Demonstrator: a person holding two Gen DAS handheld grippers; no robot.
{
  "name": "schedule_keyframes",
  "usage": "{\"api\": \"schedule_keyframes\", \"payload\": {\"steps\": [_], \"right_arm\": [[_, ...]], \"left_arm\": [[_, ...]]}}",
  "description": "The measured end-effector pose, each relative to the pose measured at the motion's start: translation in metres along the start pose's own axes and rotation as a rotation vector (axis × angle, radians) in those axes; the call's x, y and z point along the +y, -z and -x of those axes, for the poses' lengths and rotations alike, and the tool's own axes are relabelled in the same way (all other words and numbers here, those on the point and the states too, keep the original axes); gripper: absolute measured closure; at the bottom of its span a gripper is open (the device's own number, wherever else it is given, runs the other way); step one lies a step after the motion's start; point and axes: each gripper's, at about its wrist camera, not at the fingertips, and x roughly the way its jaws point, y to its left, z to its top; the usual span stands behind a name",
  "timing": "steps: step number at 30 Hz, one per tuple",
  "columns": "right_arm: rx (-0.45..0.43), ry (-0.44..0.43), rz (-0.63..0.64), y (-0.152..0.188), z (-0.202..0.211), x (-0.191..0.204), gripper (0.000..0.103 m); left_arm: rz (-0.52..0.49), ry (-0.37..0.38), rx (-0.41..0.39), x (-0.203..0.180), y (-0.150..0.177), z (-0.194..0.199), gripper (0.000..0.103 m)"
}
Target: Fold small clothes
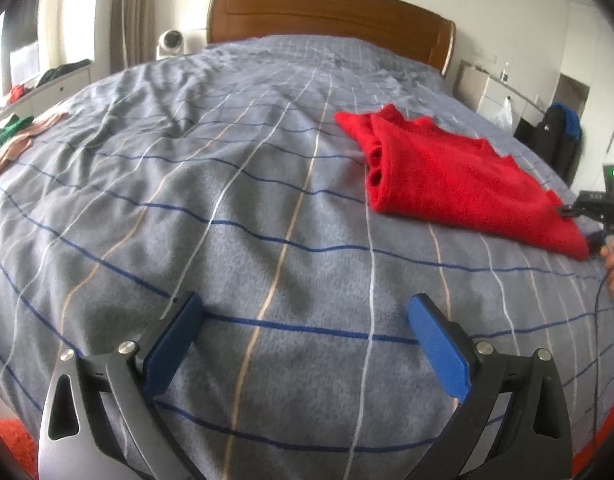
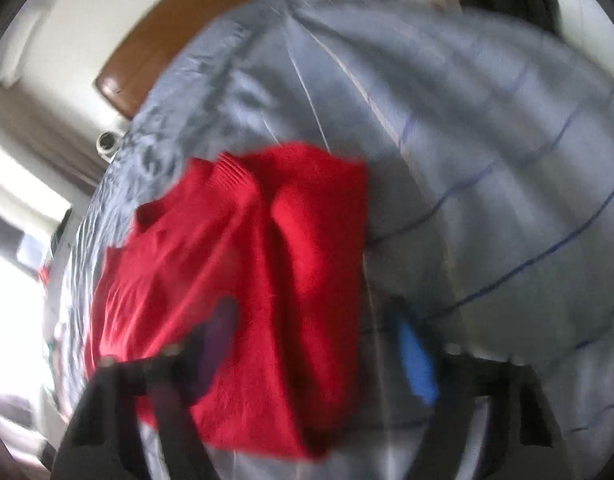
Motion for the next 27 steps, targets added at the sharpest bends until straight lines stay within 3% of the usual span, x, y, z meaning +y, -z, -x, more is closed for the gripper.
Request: {"api": "schedule_keyframes", "payload": {"steps": [2, 3, 4, 7, 11, 15, 19, 21, 22, 23, 27], "right_arm": [[0.002, 0.011, 0.054, 0.003, -0.003, 0.014, 0.080], [0.003, 0.025, 0.073, 0.003, -0.002, 0.020, 0.091], [0.002, 0.041, 0.084, 0.003, 0.002, 0.028, 0.091], [-0.028, -0.016, 0.142, -0.006, 0.023, 0.069, 0.092], [-0.045, -0.133, 0.248, -0.016, 0.041, 0.159, 0.092], [0.004, -0.160, 0.392, 0.002, 0.007, 0.251, 0.092], [0.056, -0.132, 0.506, 0.046, -0.044, 0.300, 0.091], [0.094, -0.114, 0.584, 0.072, -0.069, 0.318, 0.079], [0.134, -0.114, 0.616, 0.086, -0.081, 0.322, 0.061], [0.180, -0.132, 0.637, 0.098, -0.089, 0.324, 0.053], [0.118, -0.280, 0.713, 0.111, -0.049, 0.332, 0.049]], "left_arm": [[-0.008, -0.002, 0.004, -0.001, -0.001, -0.001, 0.001], [-0.006, 0.003, 0.005, 0.000, -0.003, -0.001, 0.001], [0.007, 0.010, 0.006, 0.003, -0.005, -0.001, 0.001], [0.071, 0.037, 0.006, 0.015, -0.009, -0.001, 0.001], [0.146, 0.059, 0.005, 0.031, -0.014, -0.005, 0.001], [0.171, 0.073, 0.001, 0.039, -0.014, -0.004, 0.001], [0.167, 0.074, 0.009, 0.040, -0.015, -0.005, 0.001], [0.152, 0.068, 0.014, 0.039, -0.014, -0.005, 0.001], [0.145, 0.064, 0.016, 0.038, -0.014, -0.005, 0.001], [0.142, 0.063, 0.016, 0.038, -0.014, -0.005, 0.001], [0.166, 0.075, 0.019, 0.042, -0.017, -0.005, 0.001]]}}
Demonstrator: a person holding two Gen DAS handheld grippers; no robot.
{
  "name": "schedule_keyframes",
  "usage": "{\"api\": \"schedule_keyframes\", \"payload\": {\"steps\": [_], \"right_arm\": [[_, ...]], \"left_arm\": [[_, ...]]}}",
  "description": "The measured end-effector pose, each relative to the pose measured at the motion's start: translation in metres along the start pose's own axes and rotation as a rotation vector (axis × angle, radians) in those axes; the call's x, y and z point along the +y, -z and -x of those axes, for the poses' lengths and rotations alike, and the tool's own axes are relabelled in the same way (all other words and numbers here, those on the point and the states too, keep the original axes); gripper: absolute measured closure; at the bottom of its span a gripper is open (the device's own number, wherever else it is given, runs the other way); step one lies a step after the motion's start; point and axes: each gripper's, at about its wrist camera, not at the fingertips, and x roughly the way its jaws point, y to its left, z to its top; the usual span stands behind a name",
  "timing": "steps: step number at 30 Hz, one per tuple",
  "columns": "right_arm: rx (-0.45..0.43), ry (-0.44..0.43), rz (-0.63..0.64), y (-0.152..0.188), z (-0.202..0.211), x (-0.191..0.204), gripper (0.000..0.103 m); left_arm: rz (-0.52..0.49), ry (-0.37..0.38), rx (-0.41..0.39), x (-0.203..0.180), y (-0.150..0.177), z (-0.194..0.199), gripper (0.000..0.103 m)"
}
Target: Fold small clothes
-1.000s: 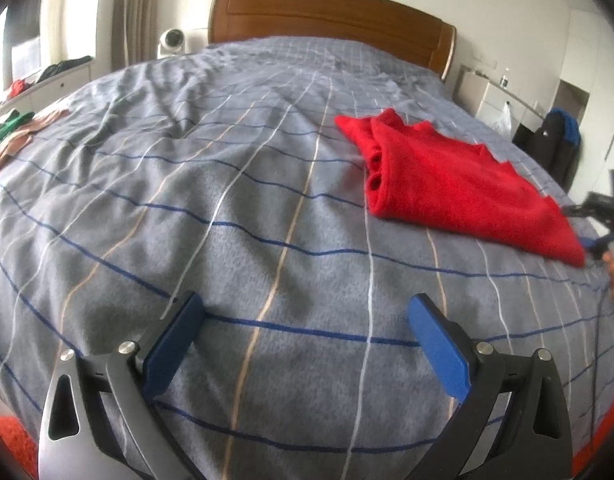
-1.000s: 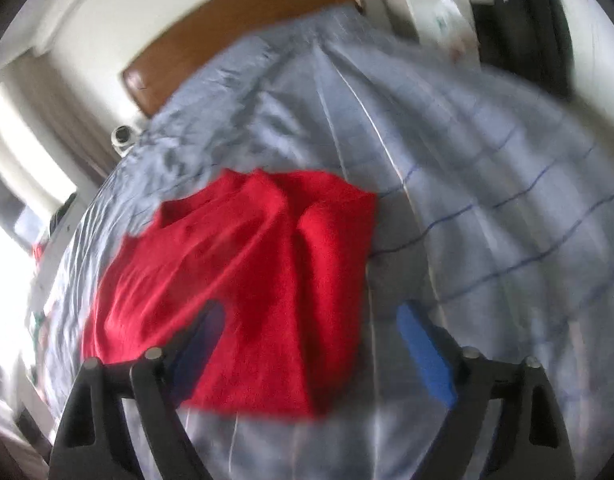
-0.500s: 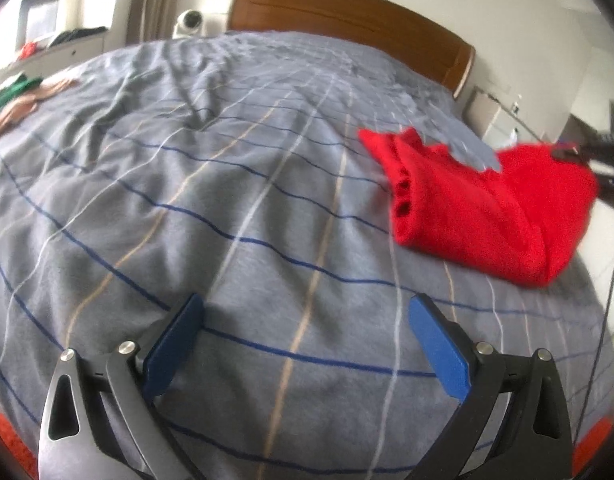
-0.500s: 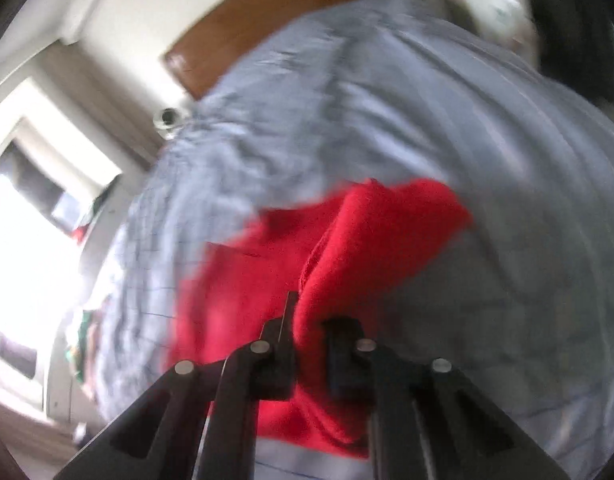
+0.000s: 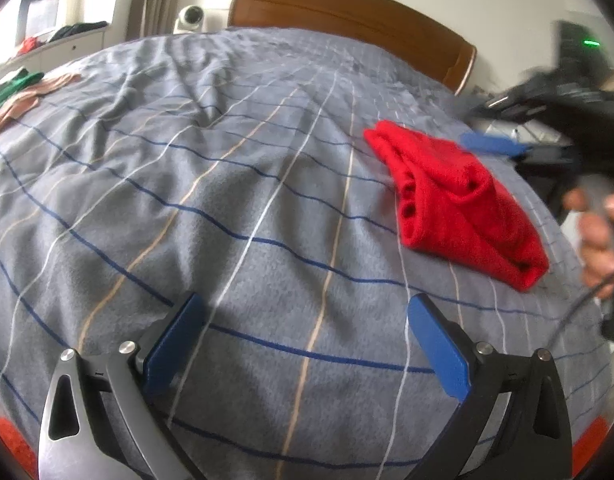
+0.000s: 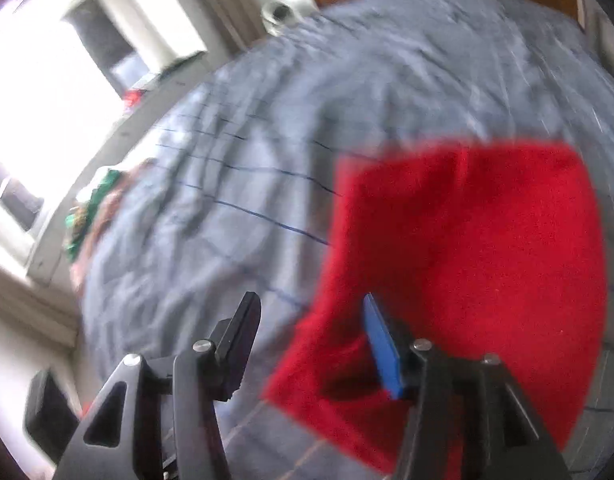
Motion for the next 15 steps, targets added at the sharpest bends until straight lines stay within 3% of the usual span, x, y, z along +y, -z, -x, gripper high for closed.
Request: {"api": "schedule_keyframes", "payload": {"steps": [2, 4, 6, 7, 8, 10, 12, 13, 15], "right_arm": [[-0.058, -0.033, 0.036, -0.002, 0.027, 0.005, 0.045], [-0.137, -0.006, 0.060, -0.004, 0.056, 0.002, 0.042], [-0.153, 0.122, 0.059, -0.002, 0.067, -0.011, 0.042], [-0.117, 0.203, 0.059, 0.001, 0.062, -0.019, 0.044], [-0.087, 0.245, 0.058, 0.003, 0.054, -0.024, 0.050], [-0.021, 0.264, 0.063, 0.015, 0.034, -0.029, 0.075], [0.010, 0.221, 0.093, 0.033, 0.008, -0.016, 0.078], [0.024, 0.178, 0.108, 0.041, -0.003, -0.008, 0.086], [0.098, 0.124, 0.171, 0.061, -0.029, 0.017, 0.090]], "left_arm": [[0.023, 0.009, -0.002, 0.003, -0.002, 0.000, 0.001], [0.038, 0.014, -0.003, 0.004, -0.003, -0.001, 0.001], [0.043, 0.015, -0.003, 0.005, -0.003, -0.001, 0.001], [0.040, 0.013, -0.003, 0.004, -0.003, -0.001, 0.001], [0.038, 0.012, -0.003, 0.004, -0.002, -0.001, 0.001], [0.030, 0.007, -0.005, 0.004, -0.002, -0.001, 0.001], [0.020, 0.002, -0.007, 0.003, 0.000, 0.000, 0.001], [0.011, -0.003, -0.008, 0.002, 0.000, 0.000, 0.001], [-0.005, -0.011, -0.008, 0.000, 0.002, 0.000, 0.001]]}}
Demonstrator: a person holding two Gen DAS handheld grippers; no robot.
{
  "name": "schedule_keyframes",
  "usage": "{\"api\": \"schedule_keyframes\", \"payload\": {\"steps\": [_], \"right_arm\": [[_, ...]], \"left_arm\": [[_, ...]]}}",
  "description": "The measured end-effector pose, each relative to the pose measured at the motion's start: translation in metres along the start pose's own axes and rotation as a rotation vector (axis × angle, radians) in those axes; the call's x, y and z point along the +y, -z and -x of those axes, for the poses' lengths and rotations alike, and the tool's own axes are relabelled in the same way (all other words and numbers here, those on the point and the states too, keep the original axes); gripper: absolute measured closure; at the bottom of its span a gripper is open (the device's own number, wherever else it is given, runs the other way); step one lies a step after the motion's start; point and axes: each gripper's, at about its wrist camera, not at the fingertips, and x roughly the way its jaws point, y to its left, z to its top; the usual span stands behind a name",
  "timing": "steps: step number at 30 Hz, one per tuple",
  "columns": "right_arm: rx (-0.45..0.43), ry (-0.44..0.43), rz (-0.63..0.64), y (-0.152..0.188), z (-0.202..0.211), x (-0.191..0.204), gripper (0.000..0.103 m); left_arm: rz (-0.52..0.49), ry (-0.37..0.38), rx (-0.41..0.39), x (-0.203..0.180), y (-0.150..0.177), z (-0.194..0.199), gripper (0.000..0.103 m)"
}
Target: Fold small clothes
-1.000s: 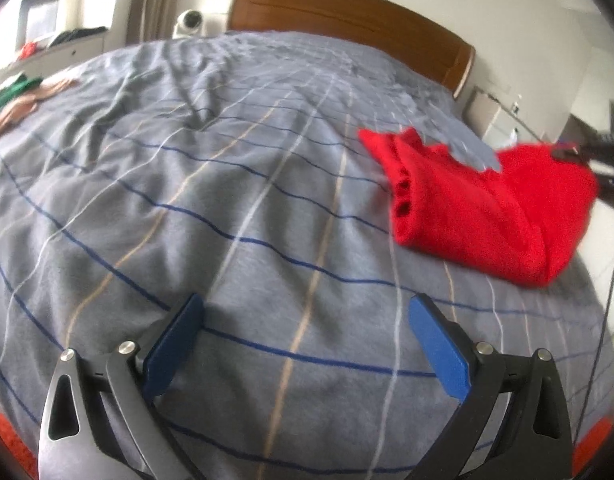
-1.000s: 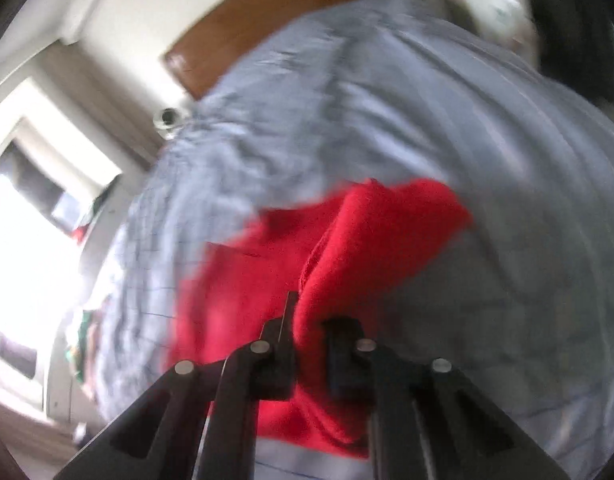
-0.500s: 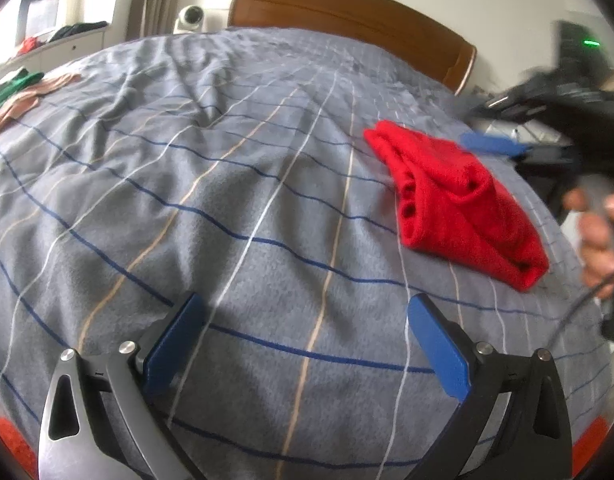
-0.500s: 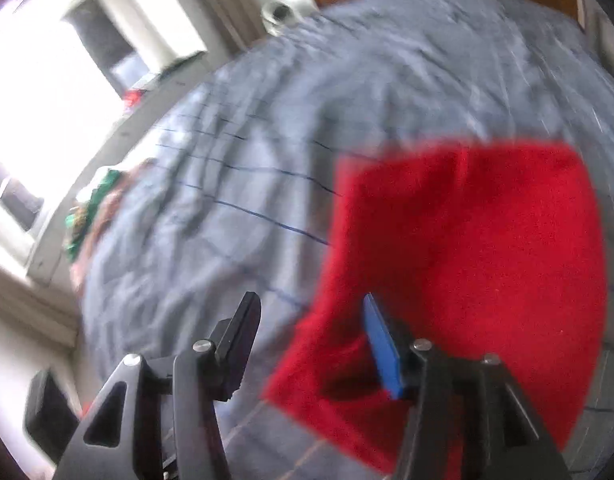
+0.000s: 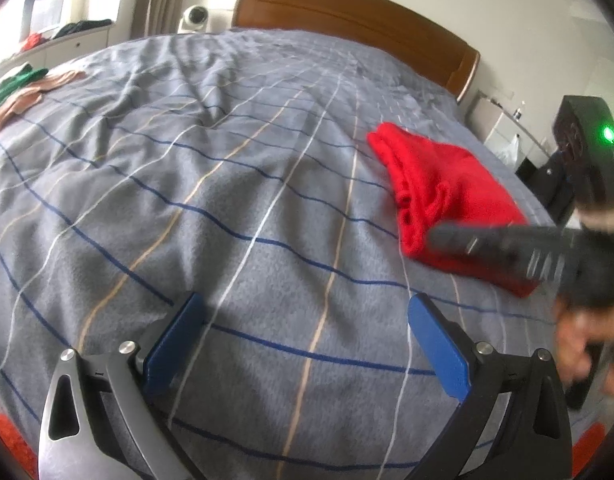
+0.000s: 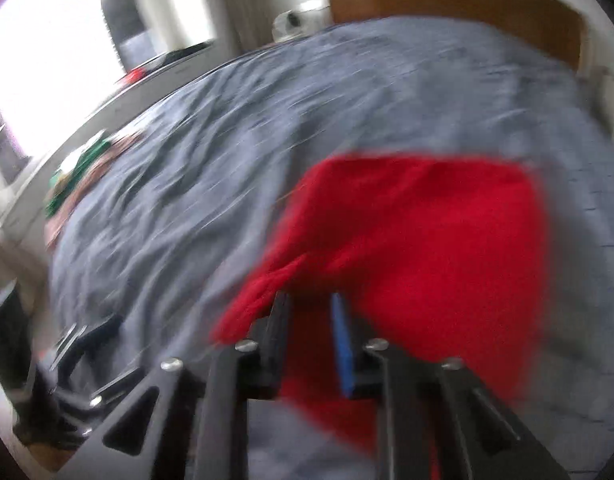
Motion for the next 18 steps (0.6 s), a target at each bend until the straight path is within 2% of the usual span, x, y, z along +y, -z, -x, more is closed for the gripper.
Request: {"api": "schedule_keyframes", "payload": {"steps": [3, 5, 7, 10, 12, 15, 18], "right_arm": [[0.039, 0.002, 0.135, 0.017, -0.012, 0.036, 0.091], [0.007, 0.004, 0.138, 0.023, 0.005, 0.040, 0.091], [-0.058, 0.007, 0.094, 0.027, 0.033, 0.027, 0.090], [-0.152, 0.093, -0.035, 0.034, 0.078, -0.017, 0.089], [-0.170, 0.163, -0.120, 0.046, 0.096, -0.047, 0.089], [-0.091, 0.154, -0.199, 0.065, 0.084, -0.073, 0.089], [0.029, 0.125, -0.154, 0.090, 0.046, -0.066, 0.089]], "left_arm": [[-0.018, -0.011, 0.001, -0.002, 0.002, 0.001, 0.001], [-0.019, -0.011, 0.001, -0.002, 0.002, 0.001, 0.001], [-0.009, -0.008, 0.002, -0.001, 0.002, 0.001, 0.001], [0.001, -0.011, 0.003, -0.002, 0.002, 0.000, 0.001], [-0.008, -0.022, 0.004, -0.004, 0.003, -0.001, 0.001], [-0.035, -0.040, 0.003, -0.007, 0.004, -0.002, 0.001], [-0.068, -0.060, 0.001, -0.010, 0.008, -0.001, 0.001]]}}
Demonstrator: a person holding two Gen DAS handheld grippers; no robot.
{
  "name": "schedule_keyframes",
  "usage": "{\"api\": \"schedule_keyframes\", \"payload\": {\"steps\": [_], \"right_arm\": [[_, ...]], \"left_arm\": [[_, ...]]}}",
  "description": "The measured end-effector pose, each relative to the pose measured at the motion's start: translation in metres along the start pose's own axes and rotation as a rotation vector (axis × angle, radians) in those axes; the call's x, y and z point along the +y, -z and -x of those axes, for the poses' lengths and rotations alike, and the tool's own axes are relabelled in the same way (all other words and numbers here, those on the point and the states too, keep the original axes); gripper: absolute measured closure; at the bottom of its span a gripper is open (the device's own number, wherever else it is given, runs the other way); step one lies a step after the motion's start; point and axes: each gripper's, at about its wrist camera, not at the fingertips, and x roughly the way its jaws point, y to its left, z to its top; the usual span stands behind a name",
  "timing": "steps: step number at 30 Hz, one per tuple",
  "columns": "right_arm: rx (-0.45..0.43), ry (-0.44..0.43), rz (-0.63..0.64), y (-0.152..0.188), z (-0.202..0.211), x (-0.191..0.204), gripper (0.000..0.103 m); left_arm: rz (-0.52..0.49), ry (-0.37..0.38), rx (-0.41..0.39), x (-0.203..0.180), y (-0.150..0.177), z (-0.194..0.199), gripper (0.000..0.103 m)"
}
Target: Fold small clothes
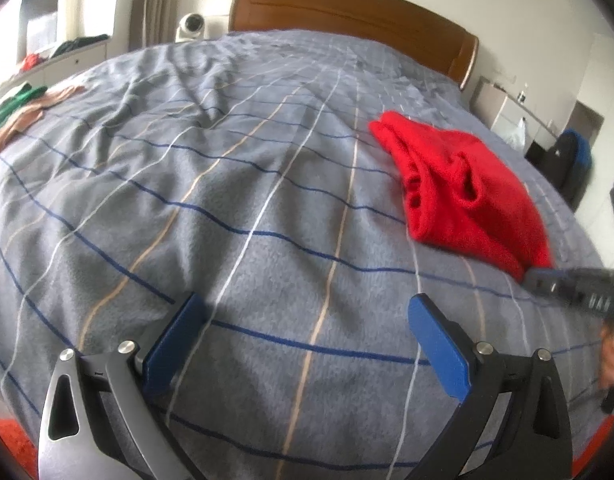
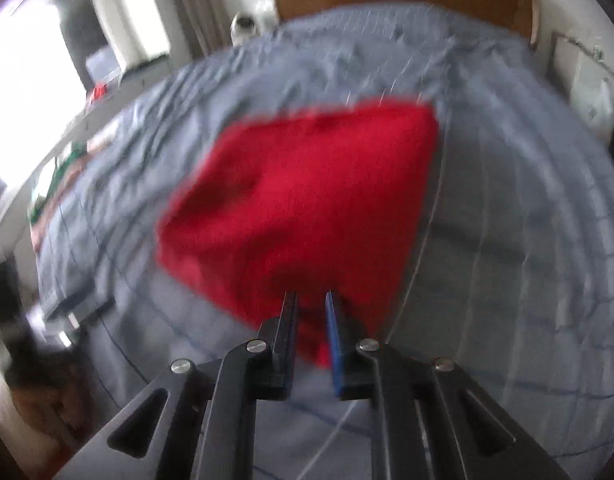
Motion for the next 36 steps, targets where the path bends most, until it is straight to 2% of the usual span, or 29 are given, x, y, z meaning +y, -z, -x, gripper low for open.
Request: {"api": "schedule_keyframes", "payload": {"steps": [2, 5, 6, 7, 8, 9, 10, 12, 15, 18, 20, 25, 36], "right_arm": [[-0.011, 0.019, 0.025, 0.016, -0.006, 0.007, 0.089], [-0.064, -0.006, -0.031, 0.032, 0.013, 0.006, 0.089], [-0.092, -0.008, -0.047, 0.040, 0.021, 0.006, 0.083], [-0.123, -0.003, -0.057, 0.048, 0.031, 0.003, 0.068], [-0.158, 0.006, -0.067, 0.057, 0.041, 0.000, 0.057], [-0.202, 0.025, -0.085, 0.070, 0.052, -0.003, 0.035], [-0.234, 0.048, -0.103, 0.078, 0.060, -0.006, 0.027], [-0.288, 0.110, -0.142, 0.099, 0.074, -0.018, 0.026], [-0.296, 0.169, -0.190, 0.122, 0.079, -0.033, 0.026], [-0.256, 0.157, -0.235, 0.134, 0.069, -0.046, 0.025], [-0.271, 0.142, -0.252, 0.136, 0.069, -0.047, 0.024], [-0.277, 0.169, -0.237, 0.136, 0.061, -0.037, 0.011], [-0.305, 0.190, -0.216, 0.143, 0.057, -0.035, 0.007]], "left_arm": [[-0.029, -0.021, -0.001, -0.004, 0.003, 0.001, 0.001], [-0.056, -0.048, -0.004, -0.008, 0.005, -0.001, 0.001], [-0.060, -0.054, -0.005, -0.009, 0.006, -0.001, 0.001], [-0.066, -0.062, -0.007, -0.010, 0.006, -0.002, 0.001], [-0.071, -0.068, -0.009, -0.010, 0.007, -0.003, 0.001], [-0.079, -0.077, -0.012, -0.012, 0.008, -0.003, 0.001], [-0.085, -0.084, -0.014, -0.013, 0.009, -0.003, 0.001], [-0.098, -0.100, -0.020, -0.015, 0.011, -0.004, 0.001], [-0.115, -0.123, -0.031, -0.018, 0.014, -0.005, 0.001], [-0.123, -0.134, -0.038, -0.019, 0.016, -0.004, 0.001], [-0.122, -0.132, -0.038, -0.019, 0.017, -0.003, 0.001], [-0.130, -0.135, -0.037, -0.020, 0.020, 0.000, 0.001], [-0.130, -0.137, -0.031, -0.021, 0.021, 0.000, 0.001]]}}
